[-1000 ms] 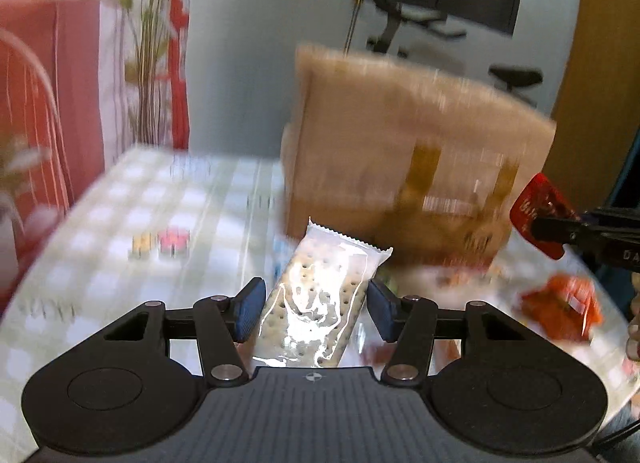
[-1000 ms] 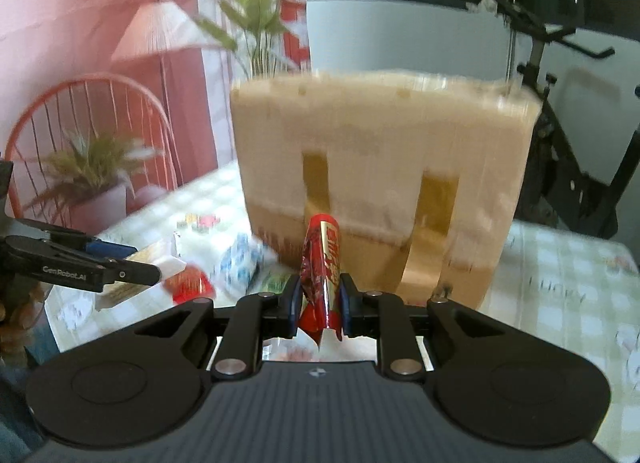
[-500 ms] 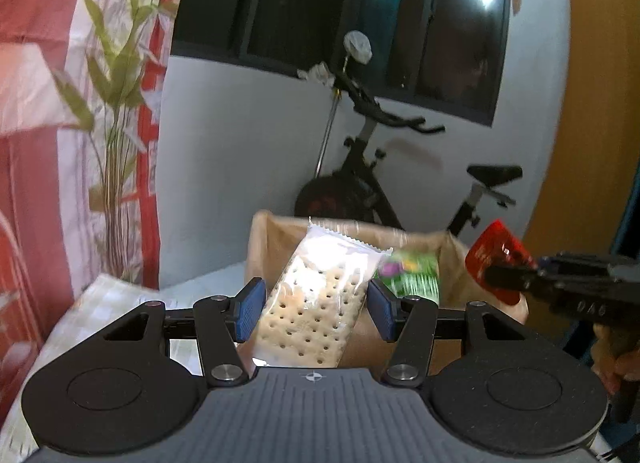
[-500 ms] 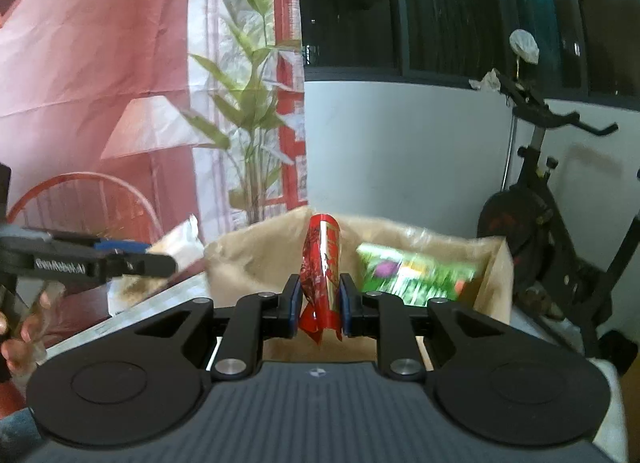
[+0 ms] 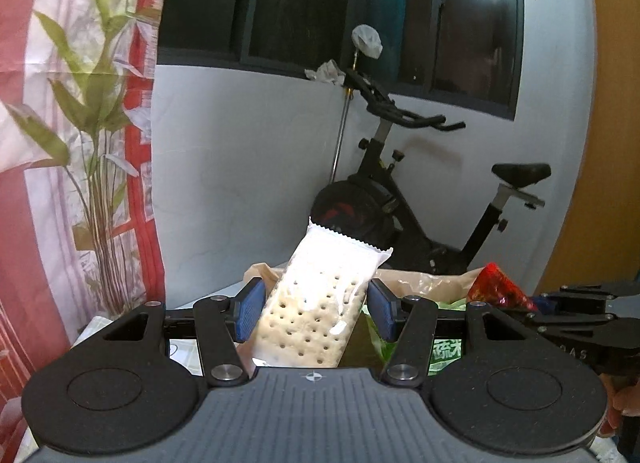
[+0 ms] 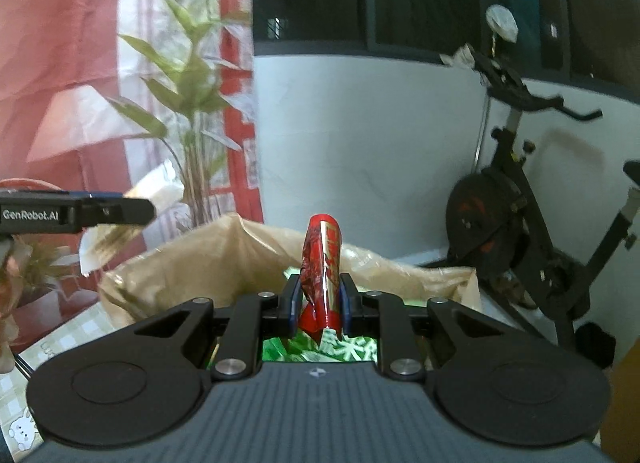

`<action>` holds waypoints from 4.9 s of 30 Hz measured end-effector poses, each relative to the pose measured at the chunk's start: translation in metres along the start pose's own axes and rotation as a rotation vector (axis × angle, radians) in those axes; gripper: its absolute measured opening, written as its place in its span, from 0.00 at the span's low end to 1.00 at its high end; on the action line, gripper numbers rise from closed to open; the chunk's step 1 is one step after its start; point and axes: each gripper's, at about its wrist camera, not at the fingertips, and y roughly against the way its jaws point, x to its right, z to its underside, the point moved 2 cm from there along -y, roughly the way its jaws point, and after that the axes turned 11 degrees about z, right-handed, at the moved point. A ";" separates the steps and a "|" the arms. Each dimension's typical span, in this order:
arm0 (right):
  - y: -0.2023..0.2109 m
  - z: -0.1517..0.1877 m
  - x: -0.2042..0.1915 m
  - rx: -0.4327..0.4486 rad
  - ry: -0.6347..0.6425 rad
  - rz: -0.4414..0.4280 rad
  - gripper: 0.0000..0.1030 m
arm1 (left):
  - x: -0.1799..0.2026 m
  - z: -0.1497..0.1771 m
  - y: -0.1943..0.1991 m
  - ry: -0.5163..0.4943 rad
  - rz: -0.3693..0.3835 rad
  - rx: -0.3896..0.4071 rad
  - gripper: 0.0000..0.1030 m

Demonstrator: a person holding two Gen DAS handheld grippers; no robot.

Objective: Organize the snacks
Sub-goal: 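Open both tools to drop the snacks into the box, then move both tools back toward the snacks on the table, then grasp the bread bun with the right tool while the left tool grasps the red candy packet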

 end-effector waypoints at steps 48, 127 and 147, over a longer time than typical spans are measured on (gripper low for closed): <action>0.065 0.036 -0.028 -0.007 0.027 0.001 0.81 | -0.022 0.047 0.087 -0.038 -0.046 -0.081 0.84; 0.070 0.255 -0.095 -0.227 -0.101 -0.035 0.78 | -0.080 0.237 0.056 0.469 -0.187 -0.303 0.63; 0.067 0.256 -0.094 -0.225 -0.111 -0.049 0.78 | -0.059 0.244 0.057 0.283 -0.205 -0.303 0.19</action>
